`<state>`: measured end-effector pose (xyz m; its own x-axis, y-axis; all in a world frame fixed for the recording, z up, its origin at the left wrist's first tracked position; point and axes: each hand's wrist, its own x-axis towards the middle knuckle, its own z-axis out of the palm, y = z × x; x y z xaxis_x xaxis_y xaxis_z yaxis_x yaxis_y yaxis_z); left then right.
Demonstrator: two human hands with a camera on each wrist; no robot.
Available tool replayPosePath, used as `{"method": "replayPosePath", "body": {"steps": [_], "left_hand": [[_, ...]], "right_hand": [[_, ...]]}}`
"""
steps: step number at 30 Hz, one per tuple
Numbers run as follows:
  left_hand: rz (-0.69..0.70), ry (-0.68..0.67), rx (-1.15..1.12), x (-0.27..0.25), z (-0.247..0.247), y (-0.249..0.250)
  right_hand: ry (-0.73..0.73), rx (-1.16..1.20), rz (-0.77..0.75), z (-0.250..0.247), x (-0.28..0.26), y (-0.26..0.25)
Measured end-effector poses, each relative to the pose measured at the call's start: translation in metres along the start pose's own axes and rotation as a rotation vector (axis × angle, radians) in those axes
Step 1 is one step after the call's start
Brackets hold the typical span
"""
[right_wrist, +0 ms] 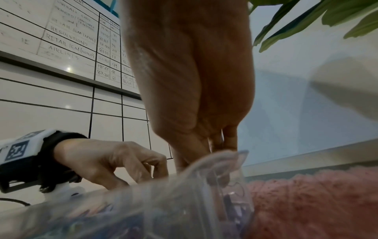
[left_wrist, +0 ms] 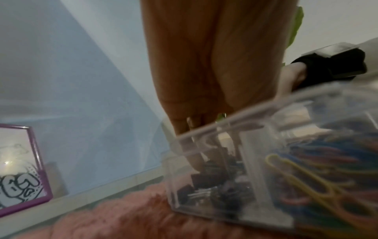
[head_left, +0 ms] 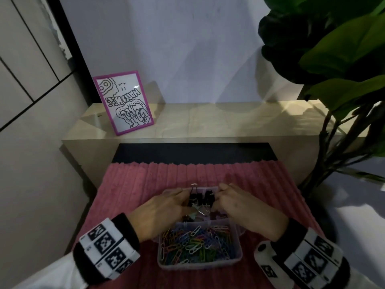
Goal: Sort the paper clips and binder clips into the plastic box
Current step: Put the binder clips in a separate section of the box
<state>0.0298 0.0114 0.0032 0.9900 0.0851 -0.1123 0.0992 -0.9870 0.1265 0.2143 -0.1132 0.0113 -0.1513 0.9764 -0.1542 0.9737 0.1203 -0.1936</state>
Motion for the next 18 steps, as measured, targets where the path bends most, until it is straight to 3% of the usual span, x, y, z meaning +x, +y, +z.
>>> {"method": "replayPosePath", "body": {"steps": [4,8,12,15,18], "left_hand": [[-0.055,0.092,-0.087,-0.01,0.007,-0.002],[-0.113,0.215,-0.164,-0.015,-0.006,-0.008],[-0.325,0.392,-0.266,-0.023,-0.004,-0.026],[-0.385,0.343,-0.427,-0.029,-0.002,-0.036],[-0.401,0.175,-0.545,-0.03,0.001,-0.034]], "right_hand": [[0.032,0.105,-0.027,0.005,-0.006,0.006],[-0.058,-0.03,-0.033,-0.001,-0.002,0.002],[0.004,0.074,-0.02,0.005,0.0,0.005],[0.049,0.128,-0.01,0.002,-0.002,0.004],[0.063,0.166,-0.086,-0.004,0.001,-0.007]]}}
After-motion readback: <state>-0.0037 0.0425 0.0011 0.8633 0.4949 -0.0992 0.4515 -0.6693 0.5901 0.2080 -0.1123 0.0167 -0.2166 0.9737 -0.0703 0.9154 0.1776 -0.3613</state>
